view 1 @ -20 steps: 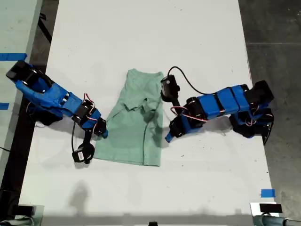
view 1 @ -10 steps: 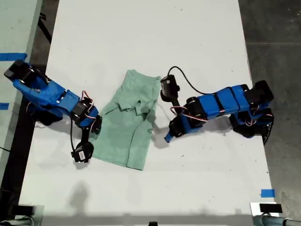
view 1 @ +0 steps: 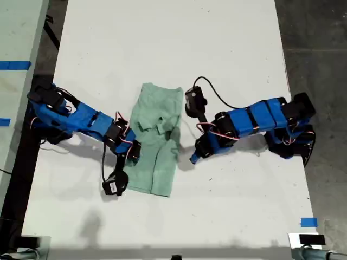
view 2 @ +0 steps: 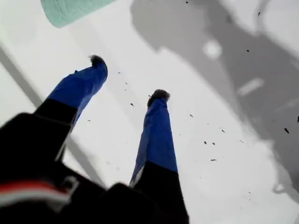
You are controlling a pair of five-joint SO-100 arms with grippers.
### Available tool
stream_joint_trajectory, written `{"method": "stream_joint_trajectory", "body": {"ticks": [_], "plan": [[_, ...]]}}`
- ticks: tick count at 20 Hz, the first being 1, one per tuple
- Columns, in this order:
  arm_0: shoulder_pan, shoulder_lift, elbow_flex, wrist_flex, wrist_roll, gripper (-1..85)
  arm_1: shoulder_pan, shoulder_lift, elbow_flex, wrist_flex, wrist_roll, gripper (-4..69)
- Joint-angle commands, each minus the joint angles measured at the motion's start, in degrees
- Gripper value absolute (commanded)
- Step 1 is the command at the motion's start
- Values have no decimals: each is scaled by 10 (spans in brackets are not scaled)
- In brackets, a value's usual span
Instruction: Fold tshirt
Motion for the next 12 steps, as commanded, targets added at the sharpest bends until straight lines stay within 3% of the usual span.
{"method": "stream_joint_trajectory", "body": {"ticks": [1, 2, 3, 6, 12], "plan": [[-23, -75, -135, 25, 36, 63, -7, 47, -3, -15, 4, 221], [-27, -106, -174, 35, 51, 217, -9, 48, -3, -15, 4, 221], [-33, -126, -207, 46, 67, 290, -10, 49, -3, -13, 5, 221], [-50, -134, -265, 97, 95, 315, -11, 51, -1, -11, 7, 221], [-58, -20, -265, 218, 88, 304, -8, 62, 4, -10, 5, 221]]}}
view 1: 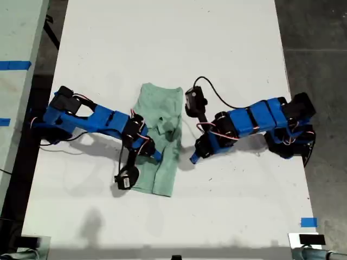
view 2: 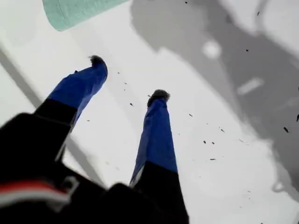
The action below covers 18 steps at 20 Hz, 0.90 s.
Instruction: Fold tshirt
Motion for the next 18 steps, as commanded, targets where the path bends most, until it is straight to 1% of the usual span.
{"method": "stream_joint_trajectory", "body": {"ticks": [1, 2, 6, 8, 10, 12, 13, 16, 17, 18], "plan": [[2, 125, -24, 58, -10, 287, -8, 66, -2, -9, 5, 221], [11, 149, -20, 73, -15, 279, -8, 71, -2, -8, 6, 221], [62, 237, 9, 76, -42, 288, -21, 86, -17, -13, 24, 215], [89, 262, 24, 76, -65, 272, -36, 83, -25, -30, 36, 211], [116, 271, 26, 76, -91, 273, -52, 68, -39, -54, 52, 211], [141, 283, 47, 65, -116, 274, -65, 33, -74, -60, 69, 213], [151, 306, 84, 40, -129, 275, -69, 15, -92, -64, 74, 213], [173, 450, 298, -111, -160, 269, -78, -42, -151, -72, 85, 230], [177, 497, 359, -139, -176, 267, -81, -62, -172, -75, 89, 232], [178, 533, 400, -152, -187, 267, -83, -83, -193, -76, 94, 233]]}}
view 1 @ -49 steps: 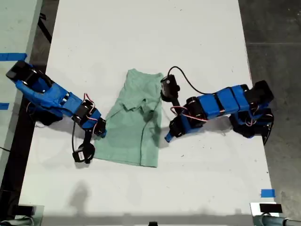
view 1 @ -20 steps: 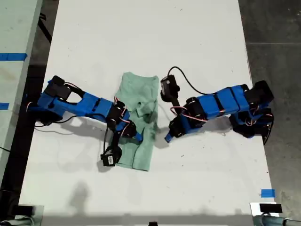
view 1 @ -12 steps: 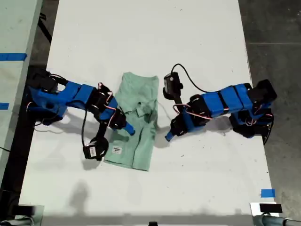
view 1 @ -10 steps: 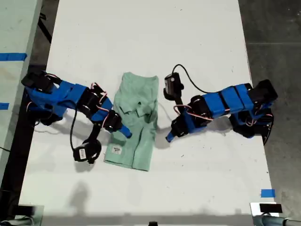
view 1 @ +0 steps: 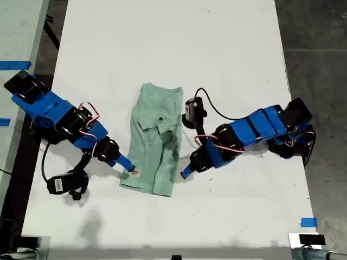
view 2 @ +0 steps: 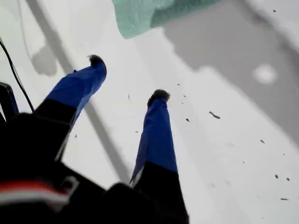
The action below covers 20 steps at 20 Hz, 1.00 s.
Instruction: Fold tshirt
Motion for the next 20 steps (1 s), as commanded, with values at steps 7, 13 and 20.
{"method": "stream_joint_trajectory", "body": {"ticks": [7, 13, 20], "plan": [[19, 111, 134, -94, -29, 263, -21, -133, -195, -34, 26, 237], [25, 62, 134, -121, -13, 263, -23, -150, -195, -50, 33, 238], [36, 30, 189, -201, -6, 263, -17, -188, -197, -99, 16, 235]]}}
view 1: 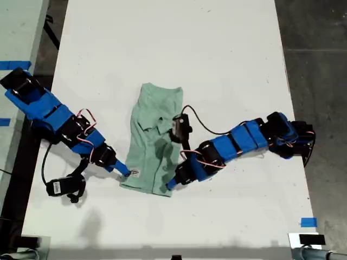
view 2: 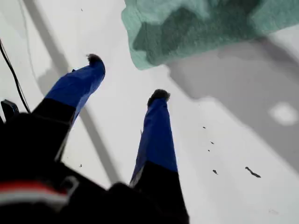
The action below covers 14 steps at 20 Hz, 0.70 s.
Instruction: Fold tshirt
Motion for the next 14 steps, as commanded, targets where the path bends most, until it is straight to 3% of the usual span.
{"method": "stream_joint_trajectory", "body": {"ticks": [1, 14], "plan": [[10, -10, 12, -50, 9, 262, -2, 4, -40, -24, -10, 235], [3, -138, 11, -95, 30, 269, 21, -59, -42, -102, -39, 230]]}}
